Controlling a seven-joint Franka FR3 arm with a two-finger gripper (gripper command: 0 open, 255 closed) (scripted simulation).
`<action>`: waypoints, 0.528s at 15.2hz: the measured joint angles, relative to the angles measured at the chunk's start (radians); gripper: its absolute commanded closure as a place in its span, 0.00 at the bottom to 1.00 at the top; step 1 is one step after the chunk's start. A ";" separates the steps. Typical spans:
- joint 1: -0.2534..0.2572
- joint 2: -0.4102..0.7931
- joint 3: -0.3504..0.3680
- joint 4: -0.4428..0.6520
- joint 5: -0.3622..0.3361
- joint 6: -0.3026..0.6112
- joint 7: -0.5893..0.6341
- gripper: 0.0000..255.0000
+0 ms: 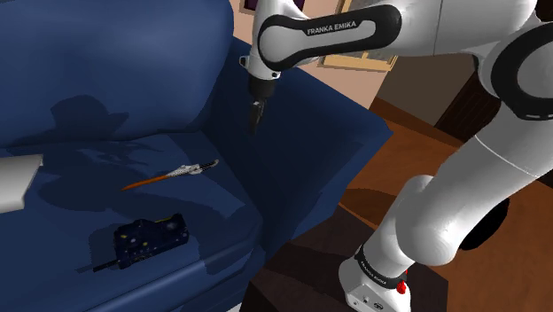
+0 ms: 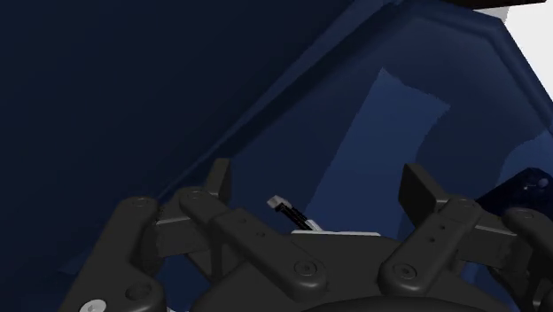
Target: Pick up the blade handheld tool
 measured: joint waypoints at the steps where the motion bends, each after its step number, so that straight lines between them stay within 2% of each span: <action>1: 0.009 0.035 0.008 0.021 -0.001 0.010 -0.012 0.00; 8: 0.050 0.292 0.047 0.225 -0.026 0.037 -0.122 0.00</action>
